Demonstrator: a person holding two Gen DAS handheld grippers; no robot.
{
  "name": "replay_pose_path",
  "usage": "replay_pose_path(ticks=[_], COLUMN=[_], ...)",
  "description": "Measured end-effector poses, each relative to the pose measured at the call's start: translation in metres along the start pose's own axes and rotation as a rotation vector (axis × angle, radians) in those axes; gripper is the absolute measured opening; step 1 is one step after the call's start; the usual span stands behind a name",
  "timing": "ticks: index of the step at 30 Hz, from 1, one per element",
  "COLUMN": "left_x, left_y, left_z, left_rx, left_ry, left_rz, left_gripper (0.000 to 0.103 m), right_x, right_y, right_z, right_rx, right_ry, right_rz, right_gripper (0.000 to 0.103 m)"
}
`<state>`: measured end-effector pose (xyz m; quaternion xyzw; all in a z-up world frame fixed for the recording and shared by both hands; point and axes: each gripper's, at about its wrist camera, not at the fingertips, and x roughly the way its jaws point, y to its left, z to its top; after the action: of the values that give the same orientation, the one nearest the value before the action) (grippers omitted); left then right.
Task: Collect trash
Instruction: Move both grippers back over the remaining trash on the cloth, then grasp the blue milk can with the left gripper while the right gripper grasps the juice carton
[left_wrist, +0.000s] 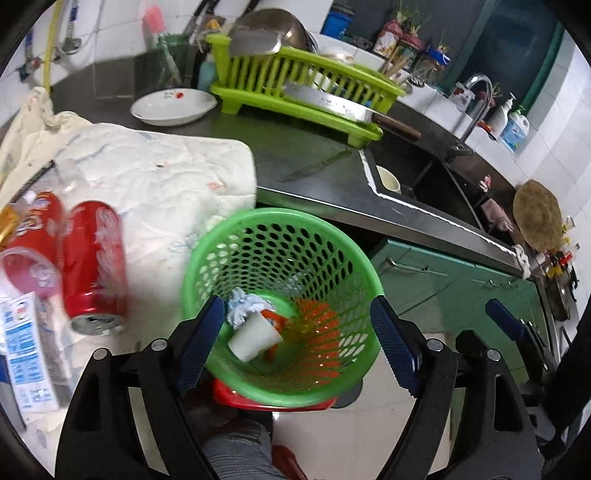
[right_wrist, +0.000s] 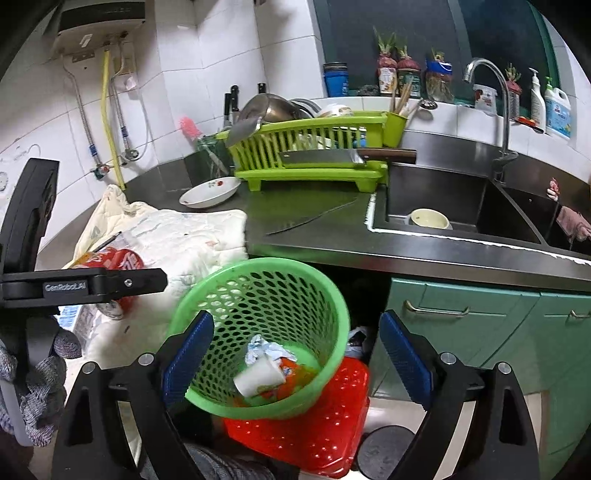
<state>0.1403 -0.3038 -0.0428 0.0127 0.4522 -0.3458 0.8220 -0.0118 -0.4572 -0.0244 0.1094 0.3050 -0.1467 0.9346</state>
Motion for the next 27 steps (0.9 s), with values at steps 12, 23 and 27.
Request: replay_pose_path(ticks=[12,23,27], left_x=[-0.084,-0.151,-0.164], left_y=[0.099,0.204,0.237], left_z=[-0.023,-0.049,-0.06], left_rx=[-0.1,-0.257,-0.318], left_ry=[-0.098,-0.157,-0.151], left_rz=[0.189,0.398,0.437], left_gripper=[0.08,0.08,0.08], right_x=[0.015,0.028,0.033], right_y=[0.075,0.161,0.188], right_z=[0.004,0.007,0.006], right_rx=[-0.068,-0.177,-0.208], right_ry=[0.051,0.085,0.104], right_rz=[0.138,0.26,0.298], right_gripper=[0.088,0.088,0.088])
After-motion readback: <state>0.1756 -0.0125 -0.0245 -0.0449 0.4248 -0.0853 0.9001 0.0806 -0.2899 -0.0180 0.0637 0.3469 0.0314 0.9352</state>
